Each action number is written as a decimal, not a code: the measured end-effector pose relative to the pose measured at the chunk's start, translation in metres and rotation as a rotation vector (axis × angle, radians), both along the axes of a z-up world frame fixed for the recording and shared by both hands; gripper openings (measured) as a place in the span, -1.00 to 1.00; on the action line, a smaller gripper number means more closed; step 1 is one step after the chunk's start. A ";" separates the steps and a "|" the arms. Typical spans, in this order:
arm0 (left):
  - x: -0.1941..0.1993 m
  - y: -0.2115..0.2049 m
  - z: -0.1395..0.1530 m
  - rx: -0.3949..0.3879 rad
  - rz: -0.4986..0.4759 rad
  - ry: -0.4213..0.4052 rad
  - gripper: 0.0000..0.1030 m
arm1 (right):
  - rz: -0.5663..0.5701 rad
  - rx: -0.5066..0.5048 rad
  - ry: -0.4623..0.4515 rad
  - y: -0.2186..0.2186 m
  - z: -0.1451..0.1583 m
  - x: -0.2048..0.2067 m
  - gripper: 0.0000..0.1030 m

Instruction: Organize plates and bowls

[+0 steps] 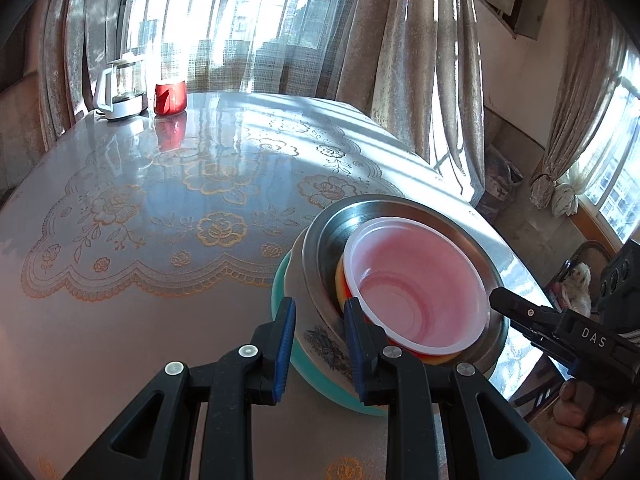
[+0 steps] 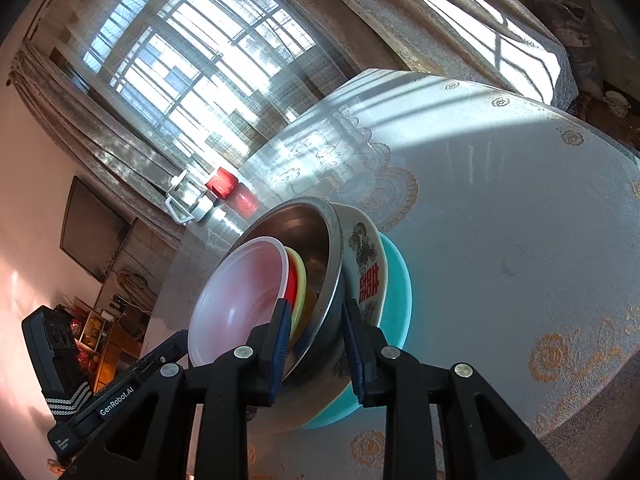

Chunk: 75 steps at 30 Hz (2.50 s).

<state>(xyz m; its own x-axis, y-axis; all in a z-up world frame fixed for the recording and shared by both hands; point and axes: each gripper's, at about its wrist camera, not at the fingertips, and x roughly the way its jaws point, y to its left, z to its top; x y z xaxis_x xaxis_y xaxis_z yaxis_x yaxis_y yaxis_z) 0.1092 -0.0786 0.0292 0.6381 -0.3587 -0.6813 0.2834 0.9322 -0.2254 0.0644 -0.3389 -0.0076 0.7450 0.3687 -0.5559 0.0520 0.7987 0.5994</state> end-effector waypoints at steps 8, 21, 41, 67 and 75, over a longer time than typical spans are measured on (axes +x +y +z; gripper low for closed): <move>-0.010 0.009 -0.002 0.008 0.030 -0.011 -0.50 | 0.003 -0.027 -0.007 0.008 0.000 -0.002 -0.56; -0.036 0.039 -0.009 0.073 0.145 -0.042 -0.10 | -0.051 -0.236 -0.101 0.031 0.032 -0.023 -0.20; -0.068 0.063 -0.006 0.164 0.330 -0.180 0.34 | -0.167 -0.544 -0.171 0.119 0.033 -0.051 -0.17; -0.078 0.039 -0.002 0.195 0.284 -0.213 0.62 | -0.165 -0.559 -0.167 0.121 0.032 -0.054 -0.15; -0.076 0.036 -0.003 0.202 0.277 -0.212 0.64 | -0.169 -0.555 -0.166 0.119 0.033 -0.054 -0.14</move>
<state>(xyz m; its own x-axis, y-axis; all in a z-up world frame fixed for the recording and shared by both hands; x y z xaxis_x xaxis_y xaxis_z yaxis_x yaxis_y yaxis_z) 0.0333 -0.0431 0.0258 0.8256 -0.0254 -0.5636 0.0355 0.9993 0.0070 0.0103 -0.2199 0.0251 0.8614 -0.0740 -0.5025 0.1467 0.9834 0.1065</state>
